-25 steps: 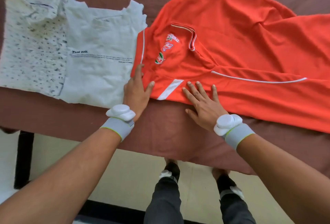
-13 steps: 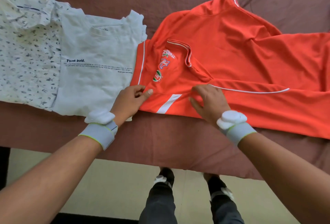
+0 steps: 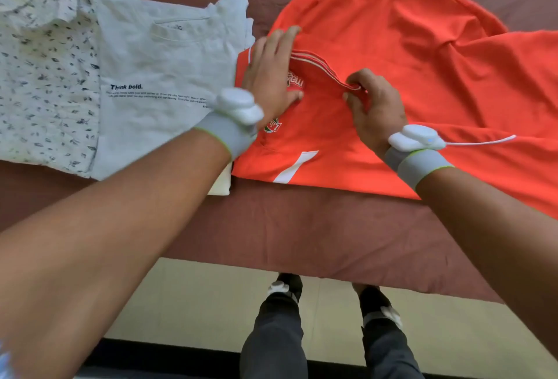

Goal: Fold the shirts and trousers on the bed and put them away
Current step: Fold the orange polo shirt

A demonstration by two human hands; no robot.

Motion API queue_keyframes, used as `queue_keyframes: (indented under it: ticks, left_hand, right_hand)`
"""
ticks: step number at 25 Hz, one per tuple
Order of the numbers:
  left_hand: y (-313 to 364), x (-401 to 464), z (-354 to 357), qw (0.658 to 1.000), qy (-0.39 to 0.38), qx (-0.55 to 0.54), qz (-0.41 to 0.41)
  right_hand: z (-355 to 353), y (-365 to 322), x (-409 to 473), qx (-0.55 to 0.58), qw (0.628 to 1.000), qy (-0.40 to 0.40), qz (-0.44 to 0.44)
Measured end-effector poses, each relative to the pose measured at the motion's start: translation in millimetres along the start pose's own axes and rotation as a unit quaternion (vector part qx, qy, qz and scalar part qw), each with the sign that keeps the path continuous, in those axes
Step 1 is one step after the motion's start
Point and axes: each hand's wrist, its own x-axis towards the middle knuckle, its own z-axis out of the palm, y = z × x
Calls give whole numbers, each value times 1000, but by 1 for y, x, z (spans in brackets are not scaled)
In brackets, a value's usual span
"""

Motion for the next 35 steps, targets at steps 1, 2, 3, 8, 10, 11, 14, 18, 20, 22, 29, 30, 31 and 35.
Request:
queue_keyframes:
  ticks: [1,2,3,8,10,11,14,18,20,22,29,30,31,35]
  left_hand:
    - [3,17,1,999,-17,29,19]
    - [5,27,-1,997,-29,50,46]
    - [3,31,-6,995,-29,57,81]
    - [-22,-33,-13,949,113,65,287]
    - [-34,-68,4,931,134,95,326]
    - [-36,-81,15,931,129,113,322]
    - [-40,-96,40,945,93,147,278]
    - [-29,-112,35,979,90,82,165]
    - [-4,-120,36,983,98,48,145]
    - [19,-125,53,981,7,90,171]
    - [18,-123,84,939,-78,255,218]
    - [13,-121,81,935,-81,260,227]
    - [8,-118,81,933,-82,261,235]
    - [6,-110,79,923,-57,257,282]
  right_hand:
    - [-9,3,-4,20,1000,2,-7]
    - [-17,5,-9,28,999,0,-22]
    - [-23,6,-12,24,999,-3,-46]
    - [-23,21,-38,-92,961,-89,-245]
    - [-12,34,-51,-164,934,-126,-291]
    - [-8,41,-58,-189,926,-136,-297]
    - [-3,52,-69,-229,918,-128,-296]
    - [-2,46,-79,-225,917,-148,-294]
    - [-6,42,-87,-225,915,-188,-278]
    - [-12,43,-94,-243,915,-223,-233]
    - [-60,104,-156,-323,912,-253,-24]
    - [-63,115,-162,-338,909,-243,-6]
    - [-65,128,-166,-350,908,-229,9]
    - [-82,177,-181,-366,909,-195,44]
